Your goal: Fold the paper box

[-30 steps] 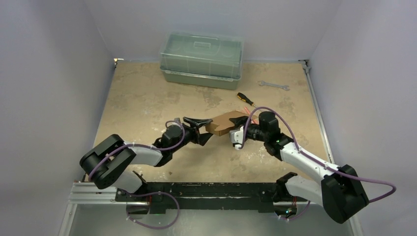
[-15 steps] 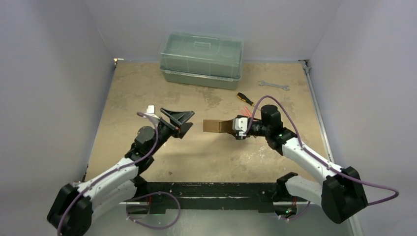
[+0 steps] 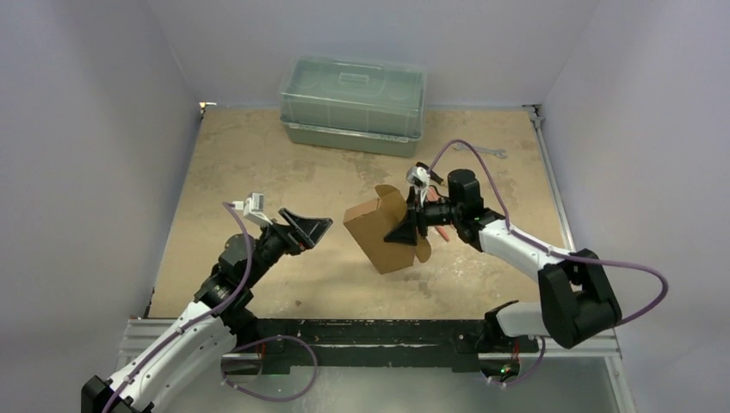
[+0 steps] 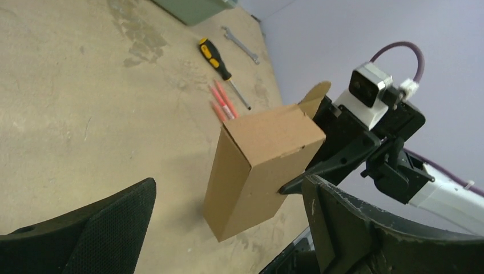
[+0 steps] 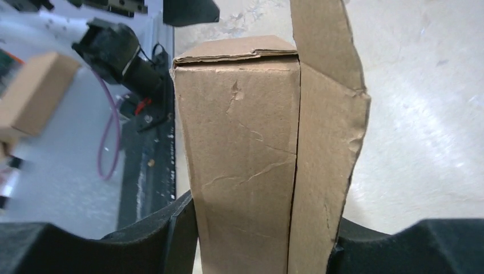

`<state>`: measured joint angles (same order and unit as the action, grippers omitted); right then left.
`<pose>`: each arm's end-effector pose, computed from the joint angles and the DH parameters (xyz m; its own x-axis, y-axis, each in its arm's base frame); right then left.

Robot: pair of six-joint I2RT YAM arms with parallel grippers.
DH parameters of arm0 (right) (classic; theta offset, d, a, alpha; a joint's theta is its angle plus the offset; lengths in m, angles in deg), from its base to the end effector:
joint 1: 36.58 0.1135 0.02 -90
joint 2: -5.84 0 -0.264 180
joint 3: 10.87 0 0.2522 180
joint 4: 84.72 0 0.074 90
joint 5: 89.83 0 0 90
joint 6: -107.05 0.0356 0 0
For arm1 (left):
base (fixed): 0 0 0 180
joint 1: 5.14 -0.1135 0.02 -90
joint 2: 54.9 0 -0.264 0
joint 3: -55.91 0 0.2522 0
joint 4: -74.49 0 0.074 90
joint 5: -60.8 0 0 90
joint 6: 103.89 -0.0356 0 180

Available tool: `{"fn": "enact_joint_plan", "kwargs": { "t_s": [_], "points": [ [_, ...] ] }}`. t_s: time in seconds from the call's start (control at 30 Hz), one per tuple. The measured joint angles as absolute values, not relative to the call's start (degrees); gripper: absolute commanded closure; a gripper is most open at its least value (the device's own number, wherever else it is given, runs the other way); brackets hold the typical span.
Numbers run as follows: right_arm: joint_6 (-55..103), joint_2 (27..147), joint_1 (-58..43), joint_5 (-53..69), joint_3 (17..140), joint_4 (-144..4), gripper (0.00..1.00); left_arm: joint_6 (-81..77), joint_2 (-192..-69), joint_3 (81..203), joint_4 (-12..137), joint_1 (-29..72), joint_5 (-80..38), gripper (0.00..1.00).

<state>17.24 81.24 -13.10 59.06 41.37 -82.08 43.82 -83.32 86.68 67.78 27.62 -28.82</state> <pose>0.2341 0.1349 0.2296 -0.4022 -0.1729 -0.8991 -0.9115 0.1674 0.3756 0.1252 -0.0809 0.2412 -0.4963 -0.6859 -0.5322 0.2380 0.4821 -0.8432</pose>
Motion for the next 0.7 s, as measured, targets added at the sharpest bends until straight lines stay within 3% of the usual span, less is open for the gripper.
{"fn": "enact_joint_plan", "kwargs": {
  "t_s": [0.33, 0.7],
  "points": [
    [43.3, 92.3, -15.3, 59.2, 37.6, -97.1, 0.44, 44.7, -88.9, 82.8, 66.6, 27.6, -25.2, 0.03],
    [54.8, 102.3, -15.7, 57.1, 38.1, -102.7, 0.46, 46.8, -99.9, 82.5, 71.0, 27.7, -22.9, 0.07]
  ]
}}
